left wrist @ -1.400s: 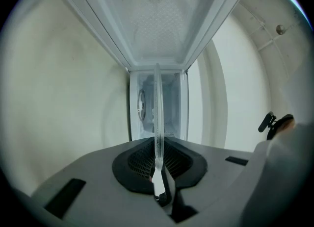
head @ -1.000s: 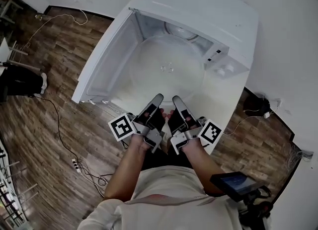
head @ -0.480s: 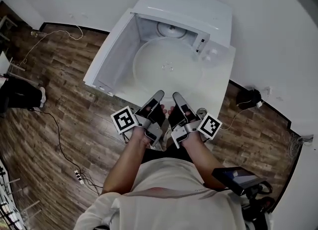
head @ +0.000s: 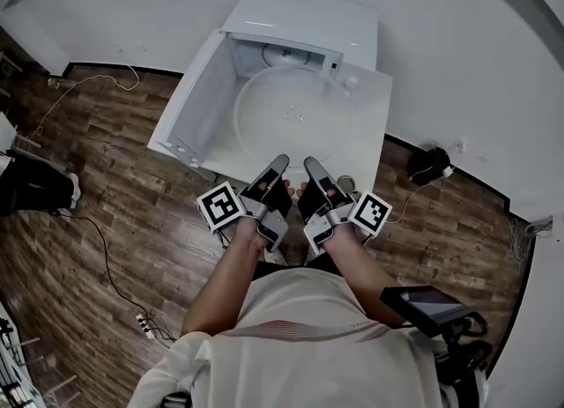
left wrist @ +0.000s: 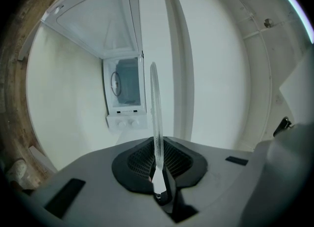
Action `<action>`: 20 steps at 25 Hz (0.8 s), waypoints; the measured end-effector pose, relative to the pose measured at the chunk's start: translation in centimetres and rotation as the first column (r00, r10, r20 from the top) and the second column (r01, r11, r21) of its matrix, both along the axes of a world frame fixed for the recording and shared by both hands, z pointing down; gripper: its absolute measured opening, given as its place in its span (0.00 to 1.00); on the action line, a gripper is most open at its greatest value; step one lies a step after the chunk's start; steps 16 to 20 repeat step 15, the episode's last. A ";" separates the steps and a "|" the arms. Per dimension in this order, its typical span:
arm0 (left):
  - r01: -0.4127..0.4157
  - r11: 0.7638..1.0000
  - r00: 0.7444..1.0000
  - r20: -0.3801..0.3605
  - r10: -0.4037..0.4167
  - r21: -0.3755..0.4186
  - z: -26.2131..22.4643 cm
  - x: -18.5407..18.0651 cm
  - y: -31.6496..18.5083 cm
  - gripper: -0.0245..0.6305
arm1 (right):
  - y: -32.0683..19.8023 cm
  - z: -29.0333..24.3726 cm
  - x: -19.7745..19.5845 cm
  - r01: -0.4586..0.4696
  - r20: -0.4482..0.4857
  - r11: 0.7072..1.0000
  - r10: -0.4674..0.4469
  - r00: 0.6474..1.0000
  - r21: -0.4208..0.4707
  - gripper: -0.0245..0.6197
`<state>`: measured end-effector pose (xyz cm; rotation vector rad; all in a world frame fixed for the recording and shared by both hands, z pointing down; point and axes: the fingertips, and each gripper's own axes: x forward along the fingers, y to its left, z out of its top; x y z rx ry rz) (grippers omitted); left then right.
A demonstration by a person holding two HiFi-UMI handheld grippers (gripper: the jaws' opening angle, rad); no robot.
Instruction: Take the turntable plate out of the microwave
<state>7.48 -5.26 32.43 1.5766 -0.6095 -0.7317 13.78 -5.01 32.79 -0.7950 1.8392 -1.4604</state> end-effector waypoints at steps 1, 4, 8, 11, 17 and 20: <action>0.001 1.000 1.000 0.002 -0.001 0.001 -0.2 0.3 0.5 0.11 | 0.5 -0.2 0.4 0.001 0.000 1.000 -0.001 1.000 0.002 0.11; 0.008 1.000 1.000 0.011 -0.008 0.005 -0.8 1.2 1.6 0.11 | 1.5 -0.6 1.3 0.012 -0.002 1.000 -0.012 1.000 0.005 0.11; 0.022 1.000 1.000 0.017 -0.022 0.006 -0.8 1.8 1.8 0.11 | 1.6 -0.8 1.9 0.031 0.001 0.999 -0.031 1.000 0.009 0.11; 0.028 1.000 0.999 0.014 -0.028 0.008 -0.8 2.1 1.8 0.11 | 1.6 -0.7 2.1 0.042 0.007 0.999 -0.042 0.999 0.010 0.11; 0.037 0.999 0.999 0.014 -0.037 0.010 -1.0 2.1 2.2 0.11 | 1.9 -0.8 2.0 0.052 0.016 0.999 -0.052 0.999 0.012 0.11; 0.037 0.999 0.999 0.014 -0.037 0.010 -1.0 2.1 2.2 0.11 | 1.9 -0.8 2.0 0.052 0.016 0.999 -0.052 0.999 0.012 0.11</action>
